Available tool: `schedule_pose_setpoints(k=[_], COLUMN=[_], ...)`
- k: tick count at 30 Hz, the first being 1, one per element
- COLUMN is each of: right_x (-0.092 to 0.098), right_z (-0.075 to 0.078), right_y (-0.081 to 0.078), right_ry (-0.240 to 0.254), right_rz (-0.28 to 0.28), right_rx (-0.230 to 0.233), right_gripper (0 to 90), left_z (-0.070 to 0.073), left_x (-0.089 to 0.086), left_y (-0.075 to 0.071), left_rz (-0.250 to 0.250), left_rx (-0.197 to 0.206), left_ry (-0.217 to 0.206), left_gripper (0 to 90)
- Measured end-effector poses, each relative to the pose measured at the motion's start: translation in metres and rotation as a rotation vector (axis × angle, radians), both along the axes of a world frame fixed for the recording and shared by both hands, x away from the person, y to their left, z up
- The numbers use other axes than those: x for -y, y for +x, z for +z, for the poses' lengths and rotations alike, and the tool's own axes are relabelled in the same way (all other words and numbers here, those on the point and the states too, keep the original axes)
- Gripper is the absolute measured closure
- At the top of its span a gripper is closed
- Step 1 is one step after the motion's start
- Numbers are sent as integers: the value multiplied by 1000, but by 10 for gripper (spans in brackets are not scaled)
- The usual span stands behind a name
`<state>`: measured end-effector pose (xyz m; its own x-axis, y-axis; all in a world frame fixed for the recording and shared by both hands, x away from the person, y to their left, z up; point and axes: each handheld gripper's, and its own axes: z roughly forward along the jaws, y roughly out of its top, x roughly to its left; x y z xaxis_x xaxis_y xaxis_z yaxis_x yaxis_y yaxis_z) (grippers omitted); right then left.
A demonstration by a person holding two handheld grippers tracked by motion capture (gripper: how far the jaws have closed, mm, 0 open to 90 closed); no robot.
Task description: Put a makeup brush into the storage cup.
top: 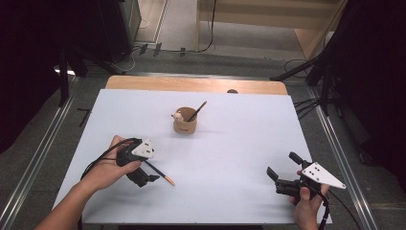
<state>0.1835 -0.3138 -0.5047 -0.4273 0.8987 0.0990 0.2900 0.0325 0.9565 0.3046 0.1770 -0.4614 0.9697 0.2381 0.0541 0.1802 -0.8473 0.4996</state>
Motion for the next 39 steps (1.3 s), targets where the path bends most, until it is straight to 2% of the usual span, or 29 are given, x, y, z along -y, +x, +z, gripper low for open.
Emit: schedule_pose_setpoints(k=[1, 3, 5, 9, 13, 17, 20, 27, 29, 30, 31, 32, 33, 34, 36, 37, 39], right_x=[0, 0, 0, -1, 0, 0, 0, 0, 0, 0, -1, -1, -1, -1, -2, -2, -2], right_z=[0, 0, 0, 0, 0, 0, -1, -2, -1, -1, -1, -1, -1, -2, -1, -1, -2], right_y=[0, 0, 0, 0, 0, 1, 1, 1, 1, 1, 1, 1, 1, 2, 2, 2, 2], right_ry=[-2, -1, -1, -1, 0, -1, -1, -1, -4, -3, -2, -2, 0, -1, -1, -1, 0], right_rz=[0, 2, 1, 3, 1, 1, 1, 1, 0, 0, -1, -2, -2, -2, 0, 1, 1], right_rx=[0, -3, -4, -3, -3, -4, -6, -9, -9, -9, -9, -10, -13, -12, -11, -10, -12], right_gripper=[0, 0, 0, 0, 0, 0, 0, 0, 0, 0, 0, 0, 0, 0, 0, 0, 0], left_z=[-2, -5, -8, -13, -18, -22, -23, -22, -17, -15, -11, -9, -9, -9, -9, -9, -9], left_x=[2, 6, 9, 14, 19, 24, 27, 28, 29, 29, 29, 29, 29, 29, 28, 29, 31], left_y=[0, 1, 2, 5, 7, 7, 6, 5, 4, 3, 2, 2, 0, 1, 3, 5, 9], left_rz=[-10, -17, -22, -28, -26, -12, 19, 6, -12, -14, -29, -45, -75, -95, -102, -94, -32], left_rx=[-15, -14, -20, -62, -79, -96, -99, -93, -90, -95, -90, -88, -74, -66, -82, -90, -145], left_ry=[26, 63, 92, 148, 204, 240, 248, 264, 274, 273, 271, 279, 284, 282, 284, 287, 285], left_gripper=[71, 55, 55, 55, 60, 56, 27, 60, 140, 234, 348, 590, 701, 722, 774, 817, 848])
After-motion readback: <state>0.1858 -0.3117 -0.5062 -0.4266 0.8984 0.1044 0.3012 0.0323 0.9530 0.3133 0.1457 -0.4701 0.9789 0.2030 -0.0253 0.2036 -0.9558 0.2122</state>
